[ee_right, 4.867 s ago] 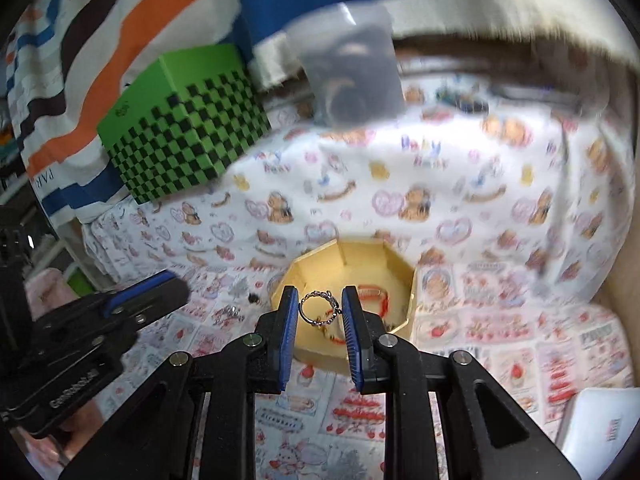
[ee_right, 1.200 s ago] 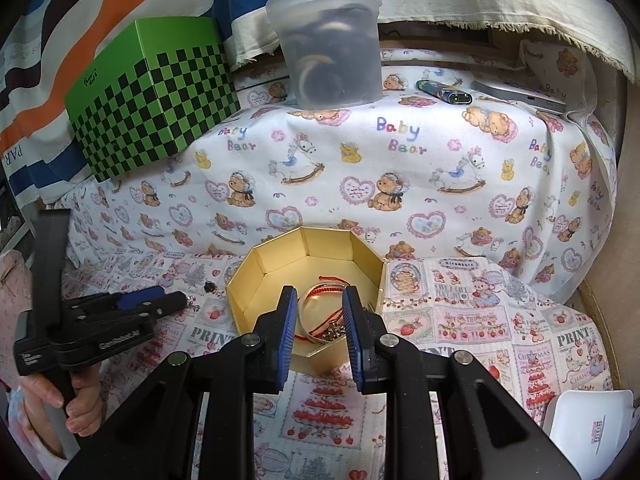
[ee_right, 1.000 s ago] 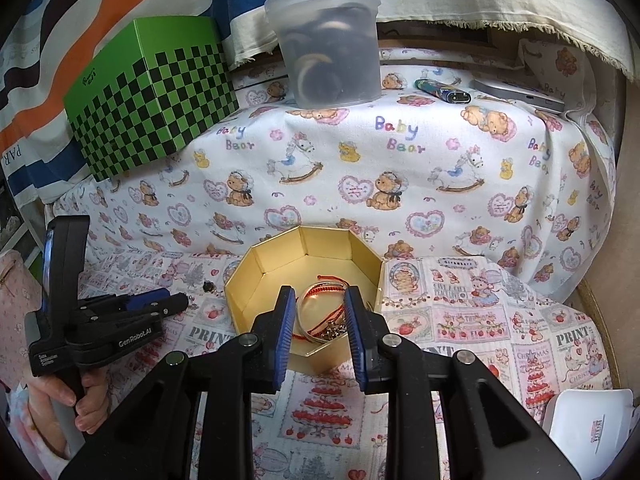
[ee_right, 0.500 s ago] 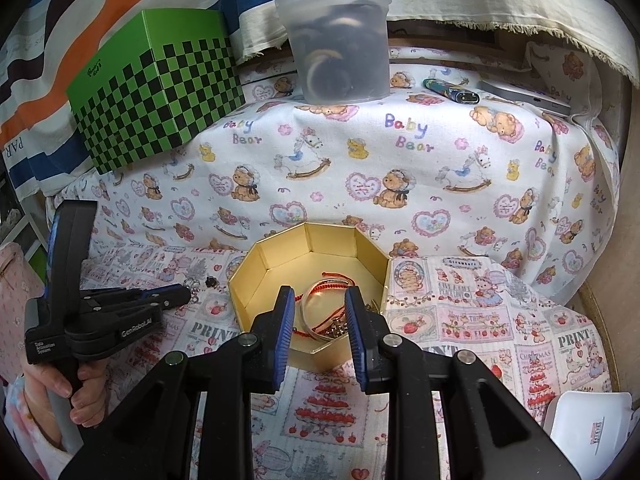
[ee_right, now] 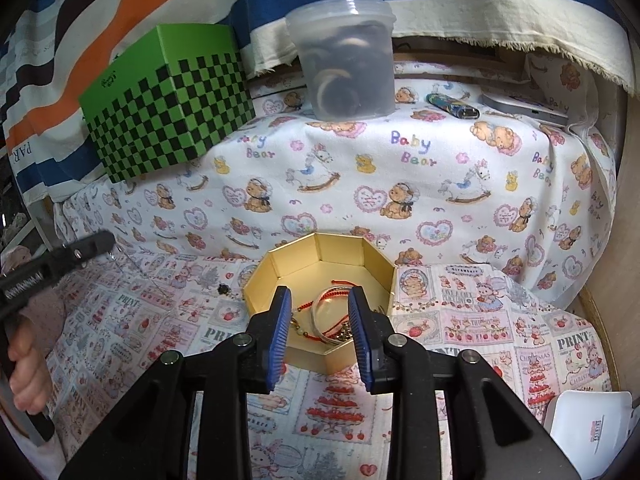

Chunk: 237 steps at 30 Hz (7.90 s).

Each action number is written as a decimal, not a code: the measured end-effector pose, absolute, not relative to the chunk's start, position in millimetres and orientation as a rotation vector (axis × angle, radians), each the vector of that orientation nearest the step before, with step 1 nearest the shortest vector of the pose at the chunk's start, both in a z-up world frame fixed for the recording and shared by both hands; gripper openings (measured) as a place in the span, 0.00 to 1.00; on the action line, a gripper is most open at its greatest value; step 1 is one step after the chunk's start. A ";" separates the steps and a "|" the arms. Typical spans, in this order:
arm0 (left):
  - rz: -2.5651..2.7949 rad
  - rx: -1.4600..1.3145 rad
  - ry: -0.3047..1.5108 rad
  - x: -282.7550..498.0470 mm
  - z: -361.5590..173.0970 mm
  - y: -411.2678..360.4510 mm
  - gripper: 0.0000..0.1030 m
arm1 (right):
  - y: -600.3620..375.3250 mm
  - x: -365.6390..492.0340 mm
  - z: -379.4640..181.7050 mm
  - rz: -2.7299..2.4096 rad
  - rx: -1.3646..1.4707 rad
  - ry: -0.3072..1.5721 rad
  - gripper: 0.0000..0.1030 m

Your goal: Organize jewelry

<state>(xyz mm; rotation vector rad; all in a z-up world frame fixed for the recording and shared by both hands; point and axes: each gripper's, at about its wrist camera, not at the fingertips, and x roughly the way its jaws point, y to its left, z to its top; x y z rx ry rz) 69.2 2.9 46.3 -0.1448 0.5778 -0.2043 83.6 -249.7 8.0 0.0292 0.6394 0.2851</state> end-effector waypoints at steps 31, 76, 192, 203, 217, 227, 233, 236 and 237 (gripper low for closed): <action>0.016 -0.199 0.599 79.5 38.1 51.8 0.02 | -92.0 167.9 -49.9 0.286 -0.165 0.901 0.20; -0.054 0.019 0.425 27.6 58.6 -27.7 0.02 | -215.5 52.1 32.8 0.271 0.005 0.536 0.08; -0.001 0.081 0.179 -21.0 97.2 -24.3 0.93 | -258.8 28.7 66.8 0.263 0.121 0.365 0.78; -0.034 0.048 0.166 -21.2 58.1 -3.0 0.99 | -249.1 25.0 56.0 0.264 0.103 0.329 0.95; -0.041 0.022 0.196 -0.2 14.9 11.5 0.99 | -228.9 21.6 26.3 0.172 -0.022 0.211 1.00; -0.011 -0.038 0.296 17.0 1.6 14.9 0.99 | -219.3 27.1 9.7 0.097 -0.074 0.212 1.00; 0.008 -0.008 0.302 18.1 -0.2 9.8 1.00 | -219.4 37.6 5.1 0.100 -0.068 0.264 1.00; 0.029 -0.017 0.300 18.5 0.5 12.1 1.00 | -217.7 40.3 3.9 0.112 -0.071 0.281 1.00; 0.033 -0.020 0.299 18.7 0.8 13.2 0.99 | -217.7 38.7 4.2 0.113 -0.070 0.272 1.00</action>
